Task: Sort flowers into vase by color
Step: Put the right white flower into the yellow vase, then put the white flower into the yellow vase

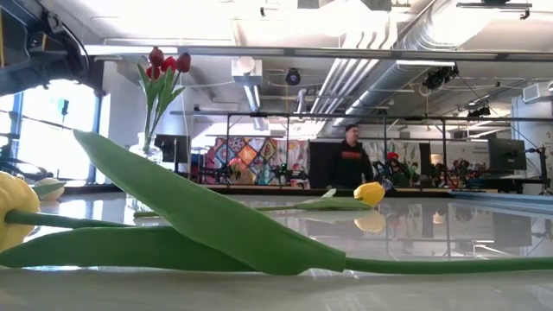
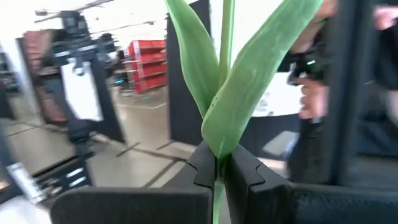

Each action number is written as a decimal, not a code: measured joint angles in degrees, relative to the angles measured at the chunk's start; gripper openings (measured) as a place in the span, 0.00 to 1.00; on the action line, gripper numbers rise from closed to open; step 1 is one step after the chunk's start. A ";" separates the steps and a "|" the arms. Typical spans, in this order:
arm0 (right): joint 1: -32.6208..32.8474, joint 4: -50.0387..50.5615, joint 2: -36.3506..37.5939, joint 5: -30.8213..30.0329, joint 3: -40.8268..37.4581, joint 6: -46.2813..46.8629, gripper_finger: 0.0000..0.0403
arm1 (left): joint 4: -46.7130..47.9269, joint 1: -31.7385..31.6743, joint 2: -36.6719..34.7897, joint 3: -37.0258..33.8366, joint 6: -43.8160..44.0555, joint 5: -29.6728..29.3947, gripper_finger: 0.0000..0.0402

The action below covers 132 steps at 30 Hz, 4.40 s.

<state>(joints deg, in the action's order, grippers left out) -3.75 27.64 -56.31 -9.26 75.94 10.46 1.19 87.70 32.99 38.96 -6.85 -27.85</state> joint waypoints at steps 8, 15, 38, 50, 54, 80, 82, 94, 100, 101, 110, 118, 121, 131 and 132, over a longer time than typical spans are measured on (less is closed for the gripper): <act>-0.02 0.00 0.00 0.00 0.00 0.00 0.49 | 0.53 -0.44 1.46 0.00 -1.29 -8.18 0.00; 0.00 0.00 0.00 0.00 0.01 0.00 0.49 | 0.46 -1.07 2.81 0.00 5.95 -15.65 0.00; -0.01 0.00 0.00 0.00 0.00 0.00 0.49 | -5.66 -4.44 3.37 -8.74 16.20 -15.24 0.00; 0.00 0.00 0.00 0.01 0.00 0.00 0.49 | -7.17 -4.42 3.32 -13.76 10.84 -13.14 0.00; -0.01 0.00 0.00 0.00 0.00 0.00 0.49 | -5.89 -4.42 3.32 -13.94 9.65 -13.18 0.00; -0.01 0.00 0.00 0.00 0.00 0.00 0.49 | -4.10 -4.44 2.60 -13.94 12.19 -13.27 0.32; -0.01 0.00 0.00 0.00 0.00 0.00 0.49 | -4.13 -4.42 2.57 -13.94 12.26 -13.27 0.35; -0.02 0.00 0.00 0.00 0.00 -0.02 0.49 | 1.10 -4.39 0.01 -8.30 13.20 -6.39 0.43; 0.00 0.00 0.00 0.00 0.00 0.00 0.49 | 7.46 -4.39 -1.23 -3.20 14.71 -5.71 0.43; -0.02 0.00 0.00 0.00 0.00 0.00 0.49 | 8.54 -4.39 -1.44 -2.37 14.63 -5.83 0.43; -0.01 0.00 0.01 0.00 0.00 0.00 0.49 | 11.12 -4.70 -2.95 1.78 9.24 -10.98 0.43; -0.02 0.00 0.02 0.00 0.00 0.00 0.49 | 10.93 -9.88 -1.38 2.23 10.63 -11.29 0.43; 0.00 0.00 0.00 0.00 0.00 0.00 0.49 | 9.88 -12.79 0.59 2.23 12.23 -10.98 0.43; 0.00 0.00 0.02 0.00 0.02 0.00 0.49 | 3.98 -28.04 10.67 2.23 15.86 -10.89 0.43; -0.01 0.00 0.00 0.00 0.00 0.00 0.49 | 3.87 -30.23 11.76 2.23 16.58 -10.70 0.43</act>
<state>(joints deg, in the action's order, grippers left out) -3.76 27.64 -56.31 -9.26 75.94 10.46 5.06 57.47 44.75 41.19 9.73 -38.55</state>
